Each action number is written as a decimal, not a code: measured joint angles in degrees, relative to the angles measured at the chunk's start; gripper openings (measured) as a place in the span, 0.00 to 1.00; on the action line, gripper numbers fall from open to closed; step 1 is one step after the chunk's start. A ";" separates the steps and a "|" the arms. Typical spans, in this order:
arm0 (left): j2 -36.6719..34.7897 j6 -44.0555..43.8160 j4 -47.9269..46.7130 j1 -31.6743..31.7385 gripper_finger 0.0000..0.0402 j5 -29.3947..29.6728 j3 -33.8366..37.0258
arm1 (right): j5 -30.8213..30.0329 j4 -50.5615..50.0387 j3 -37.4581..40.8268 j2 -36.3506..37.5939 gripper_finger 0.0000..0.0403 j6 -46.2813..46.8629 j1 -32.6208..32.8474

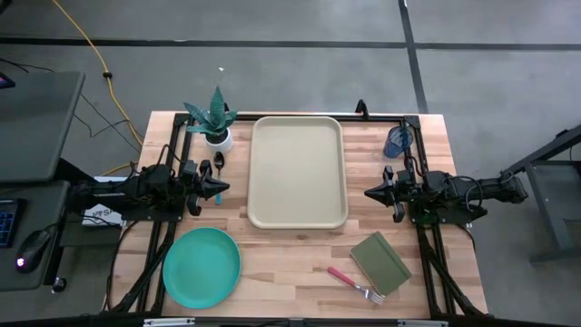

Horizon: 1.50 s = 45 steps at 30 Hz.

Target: Pick and place plate/cup/fork/spoon on tray

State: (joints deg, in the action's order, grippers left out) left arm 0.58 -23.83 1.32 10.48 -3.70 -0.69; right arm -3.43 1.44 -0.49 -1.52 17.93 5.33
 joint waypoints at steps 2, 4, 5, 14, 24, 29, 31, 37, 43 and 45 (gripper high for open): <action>0.02 0.00 0.00 0.00 0.00 0.00 -0.02 | 0.00 0.01 -0.02 -0.01 0.00 0.00 0.00; 0.00 0.00 0.00 0.00 0.00 0.00 -0.02 | 0.00 -0.01 -0.01 0.00 0.00 0.00 0.01; 0.00 0.00 0.00 0.00 0.00 0.00 -0.02 | 0.01 0.01 -0.02 0.00 0.00 0.00 0.00; 0.01 -0.01 0.00 0.00 0.00 0.00 -0.01 | 0.00 -0.01 0.00 0.00 0.00 0.00 -0.01; 0.00 0.00 0.00 0.00 0.00 0.00 -0.02 | 0.01 0.01 -0.02 0.00 0.00 0.00 0.01; 0.02 2.28 0.00 -0.01 0.00 0.00 -0.02 | 0.00 0.01 -0.02 0.00 0.00 0.00 0.00; 0.01 2.37 0.00 -0.01 0.00 0.00 -0.02 | 0.00 0.01 -0.02 0.00 0.00 0.00 0.00; 0.02 1.51 0.00 -0.02 0.00 0.00 -0.02 | -0.01 0.00 -0.02 -0.02 0.00 0.00 0.01; 0.02 1.51 0.00 0.00 0.00 0.00 -0.02 | 0.00 0.00 -0.01 -0.01 0.00 0.00 0.00; 0.02 1.51 0.00 0.00 0.00 0.00 -0.02 | -0.01 -0.01 -0.02 0.00 0.00 0.00 0.01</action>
State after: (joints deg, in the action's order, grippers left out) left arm 0.60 -22.33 1.32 10.48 -3.70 -0.71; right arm -3.44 1.43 -0.51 -1.52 17.93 5.34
